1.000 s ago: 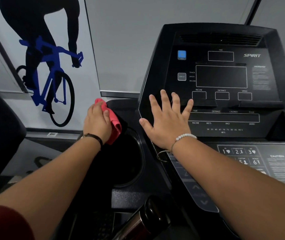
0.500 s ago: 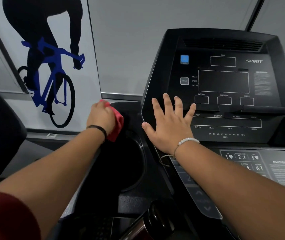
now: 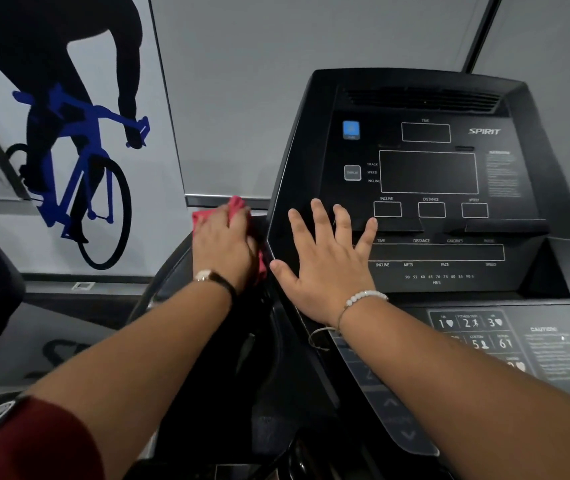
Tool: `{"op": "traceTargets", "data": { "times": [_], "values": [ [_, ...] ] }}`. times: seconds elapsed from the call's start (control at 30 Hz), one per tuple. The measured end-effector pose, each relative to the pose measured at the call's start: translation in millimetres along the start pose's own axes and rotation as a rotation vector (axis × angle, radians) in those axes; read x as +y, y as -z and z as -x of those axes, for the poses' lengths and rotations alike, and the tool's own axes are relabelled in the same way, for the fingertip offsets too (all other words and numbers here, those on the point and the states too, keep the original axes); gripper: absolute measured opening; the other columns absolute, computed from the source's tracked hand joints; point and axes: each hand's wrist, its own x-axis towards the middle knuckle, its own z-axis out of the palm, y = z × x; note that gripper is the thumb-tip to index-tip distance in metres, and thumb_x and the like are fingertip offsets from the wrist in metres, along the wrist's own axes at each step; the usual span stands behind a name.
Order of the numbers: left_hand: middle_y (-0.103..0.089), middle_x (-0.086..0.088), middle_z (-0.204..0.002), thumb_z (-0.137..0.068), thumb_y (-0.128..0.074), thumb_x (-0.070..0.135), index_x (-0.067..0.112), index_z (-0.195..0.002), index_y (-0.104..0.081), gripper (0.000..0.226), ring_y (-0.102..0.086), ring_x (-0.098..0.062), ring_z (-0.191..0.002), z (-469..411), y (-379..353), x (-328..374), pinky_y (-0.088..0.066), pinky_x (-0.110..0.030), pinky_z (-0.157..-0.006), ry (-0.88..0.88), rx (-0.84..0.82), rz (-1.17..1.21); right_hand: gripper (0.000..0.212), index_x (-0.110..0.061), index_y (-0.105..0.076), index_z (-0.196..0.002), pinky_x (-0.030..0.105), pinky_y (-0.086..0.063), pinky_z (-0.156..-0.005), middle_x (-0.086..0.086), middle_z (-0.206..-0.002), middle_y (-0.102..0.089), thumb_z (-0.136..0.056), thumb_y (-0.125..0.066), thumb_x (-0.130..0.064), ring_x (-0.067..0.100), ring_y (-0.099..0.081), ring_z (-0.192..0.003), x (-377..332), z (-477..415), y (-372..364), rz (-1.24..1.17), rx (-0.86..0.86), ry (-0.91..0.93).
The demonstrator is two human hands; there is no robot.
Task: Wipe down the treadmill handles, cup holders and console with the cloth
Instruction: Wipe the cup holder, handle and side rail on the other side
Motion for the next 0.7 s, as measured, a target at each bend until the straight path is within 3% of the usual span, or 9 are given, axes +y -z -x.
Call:
{"op": "traceTargets", "data": {
  "times": [0.07,0.17,0.27,0.37,0.43,0.5,0.57,0.6,0.7],
  "values": [
    [-0.05,-0.018,-0.133,-0.074,-0.042,0.026,0.01,-0.13,-0.05,0.059,-0.047,-0.035,-0.12,12,-6,-15,-0.023,-0.052,-0.111,-0.259,-0.014,-0.037,0.074,-0.028,-0.005,-0.15,0.067,0.012,-0.107,0.005,-0.158,0.002,-0.088,-0.025,-0.064,0.033,0.007,-0.143,0,0,0,-0.001,-0.003,-0.002],
    [-0.049,-0.02,-0.132,-0.072,-0.037,0.032,0.01,-0.136,-0.045,0.067,-0.048,-0.037,-0.118,6,-2,-30,-0.024,-0.052,-0.111,-0.412,-0.069,-0.107,0.074,-0.028,-0.005,-0.15,0.066,0.013,-0.106,0.004,-0.158,0.002,-0.089,-0.025,-0.064,0.033,0.007,-0.144,0,-1,0,-0.005,0.0,-0.004],
    [-0.047,-0.017,-0.137,-0.077,-0.035,0.033,0.015,-0.138,-0.043,0.064,-0.045,-0.036,-0.123,9,-3,-16,-0.023,-0.05,-0.113,-0.246,-0.019,-0.065,0.074,-0.028,-0.006,-0.15,0.066,0.013,-0.106,0.004,-0.159,0.001,-0.089,-0.026,-0.064,0.032,0.007,-0.144,0,0,0,-0.016,0.003,-0.005],
    [-0.023,-0.006,-0.155,-0.083,-0.031,0.036,0.027,-0.142,-0.037,0.06,-0.014,-0.028,-0.143,20,-9,11,0.005,-0.041,-0.116,0.12,0.001,0.084,0.074,-0.028,-0.006,-0.15,0.065,0.013,-0.106,0.004,-0.159,0.001,-0.088,-0.026,-0.063,0.032,0.006,-0.144,0,0,-1,-0.014,0.014,-0.005],
    [-0.012,-0.003,-0.158,-0.087,-0.026,0.039,0.029,-0.145,-0.03,0.059,-0.001,-0.025,-0.145,27,-12,8,0.012,-0.038,-0.114,0.078,-0.03,0.069,0.074,-0.028,-0.008,-0.15,0.065,0.013,-0.106,0.005,-0.159,-0.001,-0.088,-0.026,-0.064,0.032,0.005,-0.144,0,0,-1,-0.015,0.02,-0.003],
    [-0.01,-0.005,-0.158,-0.09,-0.021,0.042,0.027,-0.148,-0.023,0.06,-0.002,-0.024,-0.145,31,-9,-14,0.006,-0.04,-0.116,-0.172,-0.058,-0.039,0.074,-0.028,-0.008,-0.15,0.065,0.013,-0.106,0.005,-0.159,-0.001,-0.088,-0.026,-0.064,0.032,0.005,-0.144,0,0,-1,-0.02,0.017,-0.001],
    [-0.023,-0.008,-0.155,-0.092,-0.025,0.039,0.022,-0.146,-0.028,0.057,-0.02,-0.026,-0.142,22,-4,-40,-0.013,-0.043,-0.116,-0.404,-0.07,-0.122,0.074,-0.028,-0.008,-0.15,0.065,0.014,-0.106,0.004,-0.159,0.0,-0.088,-0.026,-0.063,0.032,0.005,-0.144,0,0,-1,-0.024,0.016,-0.001],
    [-0.03,-0.009,-0.152,-0.092,-0.027,0.037,0.02,-0.144,-0.033,0.055,-0.031,-0.029,-0.138,14,-1,-48,-0.024,-0.044,-0.113,-0.429,-0.079,-0.113,0.074,-0.028,-0.008,-0.15,0.065,0.014,-0.106,0.004,-0.159,0.0,-0.088,-0.027,-0.063,0.032,0.005,-0.144,0,0,-2,-0.024,0.017,-0.001],
    [-0.044,-0.008,-0.142,-0.096,-0.03,0.035,0.019,-0.133,-0.047,0.045,-0.048,-0.032,-0.122,-7,2,-35,-0.038,-0.042,-0.101,-0.102,-0.058,0.074,0.074,-0.028,-0.008,-0.15,0.065,0.012,-0.106,0.005,-0.159,-0.001,-0.088,-0.027,-0.063,0.032,0.005,-0.144,0,0,-1,-0.026,0.017,-0.004]
  ]
}}
